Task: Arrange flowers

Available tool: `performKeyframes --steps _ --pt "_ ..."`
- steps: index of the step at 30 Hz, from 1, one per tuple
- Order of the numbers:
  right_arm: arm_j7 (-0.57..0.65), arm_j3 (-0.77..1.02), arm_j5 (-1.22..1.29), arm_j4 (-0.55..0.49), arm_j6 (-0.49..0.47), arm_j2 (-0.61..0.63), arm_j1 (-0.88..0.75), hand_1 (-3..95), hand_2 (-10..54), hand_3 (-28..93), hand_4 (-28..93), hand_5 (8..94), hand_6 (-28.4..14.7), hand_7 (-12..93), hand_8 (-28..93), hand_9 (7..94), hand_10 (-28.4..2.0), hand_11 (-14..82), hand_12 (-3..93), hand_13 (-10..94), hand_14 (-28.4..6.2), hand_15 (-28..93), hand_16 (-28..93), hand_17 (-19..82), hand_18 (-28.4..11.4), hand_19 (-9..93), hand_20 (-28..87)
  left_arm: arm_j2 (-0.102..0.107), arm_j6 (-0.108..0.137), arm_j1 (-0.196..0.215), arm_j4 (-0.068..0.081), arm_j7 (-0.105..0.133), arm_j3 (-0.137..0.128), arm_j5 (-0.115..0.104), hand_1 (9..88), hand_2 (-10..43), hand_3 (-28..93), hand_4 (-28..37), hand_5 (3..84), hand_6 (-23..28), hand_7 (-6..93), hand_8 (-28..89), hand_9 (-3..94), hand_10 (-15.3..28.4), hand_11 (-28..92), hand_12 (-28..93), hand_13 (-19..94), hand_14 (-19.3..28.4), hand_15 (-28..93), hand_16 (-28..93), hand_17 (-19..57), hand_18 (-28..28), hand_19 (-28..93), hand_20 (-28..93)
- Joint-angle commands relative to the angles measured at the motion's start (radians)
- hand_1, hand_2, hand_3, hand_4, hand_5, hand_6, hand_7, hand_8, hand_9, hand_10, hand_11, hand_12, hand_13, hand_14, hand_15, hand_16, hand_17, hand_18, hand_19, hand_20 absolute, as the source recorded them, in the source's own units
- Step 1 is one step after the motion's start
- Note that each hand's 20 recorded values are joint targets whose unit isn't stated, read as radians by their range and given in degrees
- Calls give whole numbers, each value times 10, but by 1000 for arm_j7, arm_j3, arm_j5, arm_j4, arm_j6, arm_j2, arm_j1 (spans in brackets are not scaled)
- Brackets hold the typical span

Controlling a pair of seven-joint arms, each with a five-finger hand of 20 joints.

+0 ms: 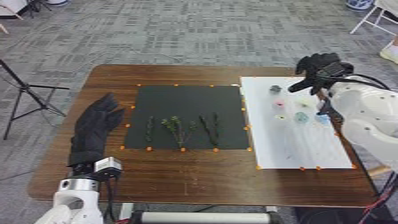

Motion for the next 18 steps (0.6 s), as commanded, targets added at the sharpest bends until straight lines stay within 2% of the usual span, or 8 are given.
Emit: performKeyframes --steps 1,7,11,15,18 --pt "-42 12 -20 -35 37 41 -167 541 -95 263 -278 541 -14 256 -108 590 -106 291 254 524 -113 793 327 206 -220 725 515 -1 6 2 -4 16 -7 -7 295 -39 700 -229 313 18 257 -110 260 119 302 201 239 142 390 46 -81 198 408 177" --pt "-48 -130 -37 2 54 22 -66 529 -95 318 -282 553 -8 276 -120 605 -103 295 252 530 -108 794 334 208 -218 724 513 3 1 -3 -1 20 -2 -9 295 -39 700 -229 313 19 256 -110 260 119 304 201 239 142 390 46 -81 199 408 177" --pt "-31 -271 -49 38 63 6 58 529 -95 327 -283 557 -6 279 -123 607 -103 295 252 532 -108 794 339 209 -219 727 517 9 0 -11 0 24 1 -9 296 -39 699 -230 313 19 256 -110 260 119 303 201 239 142 389 46 -81 199 408 177" --pt "27 -372 -91 60 100 -6 136 443 -95 508 -283 560 -6 282 -123 611 -103 299 255 534 -108 797 340 214 -218 738 523 12 -1 -11 -2 27 4 -10 296 -39 699 -229 313 18 256 -110 260 119 303 201 239 142 389 45 -81 199 408 177" --pt "66 -391 -115 58 141 -7 146 401 -95 581 -283 566 -7 288 -121 619 -106 319 264 541 -105 801 341 217 -217 742 521 12 0 -7 -3 26 3 -9 296 -39 699 -229 313 18 257 -110 260 119 302 201 239 142 388 45 -81 198 408 177"
